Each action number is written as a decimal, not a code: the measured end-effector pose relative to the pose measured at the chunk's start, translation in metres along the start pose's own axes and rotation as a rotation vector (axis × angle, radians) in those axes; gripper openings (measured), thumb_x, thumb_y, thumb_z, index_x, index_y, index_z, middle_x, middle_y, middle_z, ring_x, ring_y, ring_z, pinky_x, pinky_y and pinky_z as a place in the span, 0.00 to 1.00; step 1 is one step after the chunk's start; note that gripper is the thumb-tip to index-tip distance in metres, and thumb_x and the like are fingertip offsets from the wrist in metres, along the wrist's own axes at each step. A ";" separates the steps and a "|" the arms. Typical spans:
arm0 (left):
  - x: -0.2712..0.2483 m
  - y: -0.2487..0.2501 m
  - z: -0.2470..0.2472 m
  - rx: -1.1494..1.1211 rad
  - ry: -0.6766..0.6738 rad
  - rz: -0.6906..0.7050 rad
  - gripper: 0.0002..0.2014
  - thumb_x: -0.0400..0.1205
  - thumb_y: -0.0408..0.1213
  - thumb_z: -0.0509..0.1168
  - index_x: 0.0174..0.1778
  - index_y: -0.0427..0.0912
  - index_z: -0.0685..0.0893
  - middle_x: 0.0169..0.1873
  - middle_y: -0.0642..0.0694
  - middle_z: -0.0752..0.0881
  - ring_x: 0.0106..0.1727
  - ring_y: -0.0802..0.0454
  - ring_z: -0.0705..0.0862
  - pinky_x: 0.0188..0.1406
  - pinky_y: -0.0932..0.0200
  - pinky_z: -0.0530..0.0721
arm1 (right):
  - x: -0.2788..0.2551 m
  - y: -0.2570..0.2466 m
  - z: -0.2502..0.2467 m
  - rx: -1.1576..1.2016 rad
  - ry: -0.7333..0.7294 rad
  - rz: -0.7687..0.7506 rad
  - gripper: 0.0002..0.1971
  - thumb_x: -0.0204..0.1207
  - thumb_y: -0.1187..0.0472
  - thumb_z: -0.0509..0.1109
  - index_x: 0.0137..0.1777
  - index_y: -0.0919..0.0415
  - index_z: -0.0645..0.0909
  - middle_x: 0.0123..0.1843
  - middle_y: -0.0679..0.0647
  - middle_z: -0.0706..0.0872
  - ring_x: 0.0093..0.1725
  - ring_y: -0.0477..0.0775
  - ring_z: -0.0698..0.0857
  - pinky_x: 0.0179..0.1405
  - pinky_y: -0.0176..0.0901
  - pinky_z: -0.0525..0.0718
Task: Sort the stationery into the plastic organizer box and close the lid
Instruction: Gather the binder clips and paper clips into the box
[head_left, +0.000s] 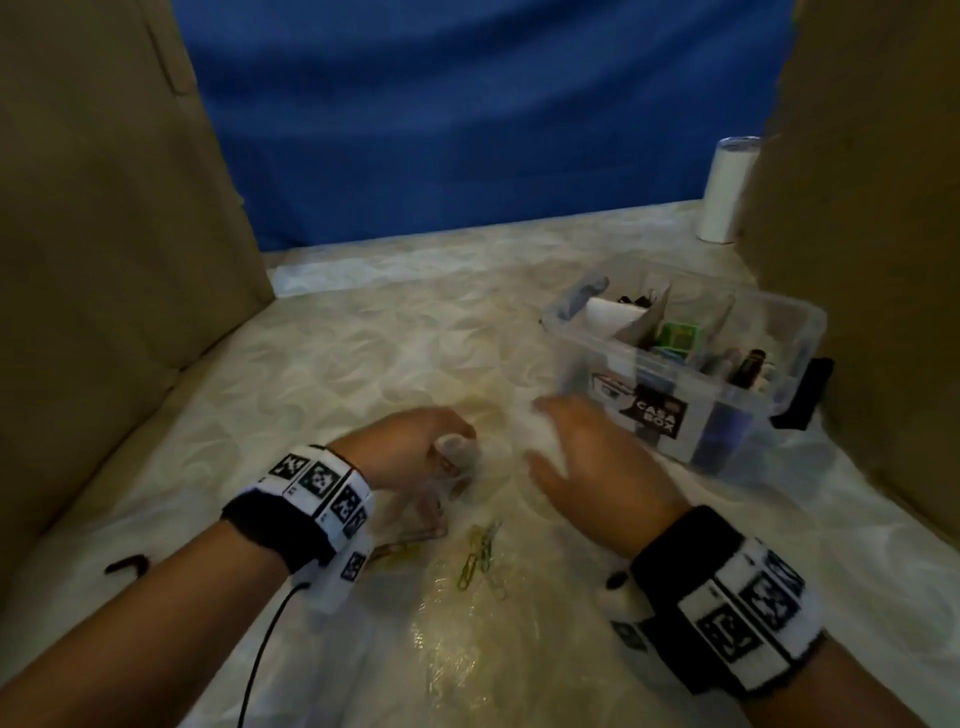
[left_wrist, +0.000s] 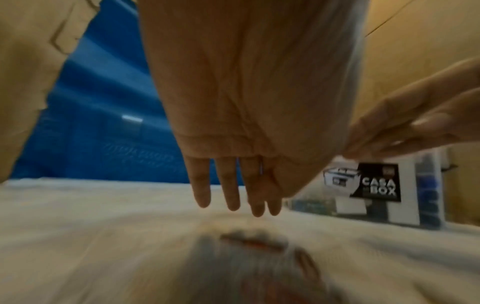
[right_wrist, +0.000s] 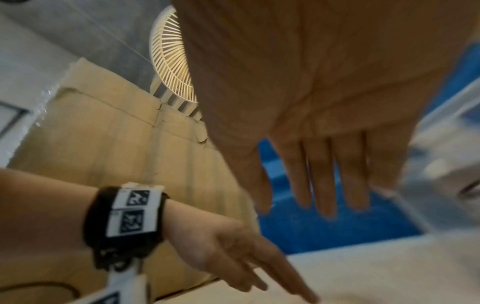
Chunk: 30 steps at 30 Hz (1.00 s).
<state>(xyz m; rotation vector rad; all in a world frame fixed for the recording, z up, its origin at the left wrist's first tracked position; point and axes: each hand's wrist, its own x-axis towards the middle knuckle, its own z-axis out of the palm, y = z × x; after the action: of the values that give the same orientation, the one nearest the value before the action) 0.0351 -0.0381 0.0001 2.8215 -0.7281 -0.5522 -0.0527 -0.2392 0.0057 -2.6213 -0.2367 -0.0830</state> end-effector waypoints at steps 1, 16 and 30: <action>-0.005 -0.006 0.011 -0.016 -0.066 0.002 0.24 0.76 0.36 0.64 0.71 0.47 0.77 0.70 0.48 0.77 0.69 0.48 0.78 0.67 0.50 0.80 | 0.003 -0.009 0.011 -0.008 -0.187 -0.010 0.25 0.79 0.50 0.62 0.75 0.55 0.68 0.73 0.52 0.72 0.73 0.56 0.73 0.71 0.48 0.73; -0.056 -0.047 0.045 -0.036 -0.015 0.020 0.23 0.70 0.48 0.77 0.58 0.52 0.79 0.52 0.56 0.75 0.51 0.59 0.77 0.48 0.69 0.77 | 0.030 -0.050 0.079 -0.147 -0.556 0.123 0.30 0.71 0.53 0.76 0.68 0.61 0.68 0.64 0.58 0.80 0.61 0.58 0.81 0.47 0.43 0.74; -0.054 -0.025 0.044 0.251 0.079 -0.007 0.08 0.76 0.39 0.67 0.50 0.46 0.83 0.47 0.48 0.84 0.48 0.49 0.81 0.42 0.61 0.74 | 0.030 -0.057 0.086 -0.106 -0.414 0.084 0.09 0.75 0.65 0.68 0.55 0.63 0.82 0.53 0.58 0.84 0.55 0.58 0.85 0.47 0.43 0.79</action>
<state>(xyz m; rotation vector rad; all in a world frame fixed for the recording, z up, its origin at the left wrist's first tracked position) -0.0151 0.0066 -0.0294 3.0557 -0.8259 -0.3698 -0.0327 -0.1433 -0.0390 -2.7260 -0.2675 0.4917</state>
